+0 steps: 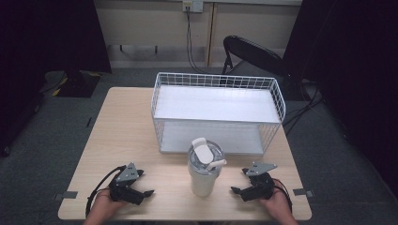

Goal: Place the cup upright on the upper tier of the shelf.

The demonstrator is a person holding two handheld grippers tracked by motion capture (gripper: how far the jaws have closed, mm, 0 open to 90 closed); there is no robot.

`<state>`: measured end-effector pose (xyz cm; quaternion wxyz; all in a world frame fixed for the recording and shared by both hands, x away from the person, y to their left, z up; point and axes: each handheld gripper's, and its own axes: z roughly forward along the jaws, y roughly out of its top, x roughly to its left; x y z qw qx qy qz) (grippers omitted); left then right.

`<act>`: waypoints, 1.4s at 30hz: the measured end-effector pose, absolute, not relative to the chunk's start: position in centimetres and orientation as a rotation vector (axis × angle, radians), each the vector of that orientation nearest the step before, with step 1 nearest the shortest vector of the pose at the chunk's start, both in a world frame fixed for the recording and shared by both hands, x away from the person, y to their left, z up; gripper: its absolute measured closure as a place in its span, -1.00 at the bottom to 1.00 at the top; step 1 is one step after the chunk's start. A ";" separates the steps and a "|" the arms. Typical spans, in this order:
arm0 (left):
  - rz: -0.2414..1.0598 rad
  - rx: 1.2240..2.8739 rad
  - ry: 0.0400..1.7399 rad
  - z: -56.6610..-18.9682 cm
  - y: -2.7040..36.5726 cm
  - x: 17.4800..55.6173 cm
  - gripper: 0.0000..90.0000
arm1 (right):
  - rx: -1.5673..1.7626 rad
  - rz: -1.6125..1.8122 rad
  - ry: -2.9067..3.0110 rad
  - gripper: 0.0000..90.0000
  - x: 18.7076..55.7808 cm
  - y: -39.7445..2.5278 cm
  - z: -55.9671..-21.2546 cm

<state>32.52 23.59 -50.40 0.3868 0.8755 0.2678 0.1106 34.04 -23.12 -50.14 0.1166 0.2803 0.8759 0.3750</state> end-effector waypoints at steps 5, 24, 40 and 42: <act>0.282 2.229 0.681 -50.4 23.6 32.5 -0.72 | 0.788 1.126 2.619 -0.68 33.6 -22.5 -49.7; 0.282 2.228 0.682 -50.4 23.6 32.5 -0.72 | 0.647 1.387 2.630 -0.69 33.0 -19.5 -46.0; 0.284 2.225 0.688 -50.4 23.6 32.5 -0.72 | 0.581 1.518 2.575 -0.70 33.5 -17.9 -43.8; 0.284 2.224 0.689 -50.4 23.6 32.5 -0.72 | 0.564 1.545 2.580 -0.71 33.6 -17.8 -43.7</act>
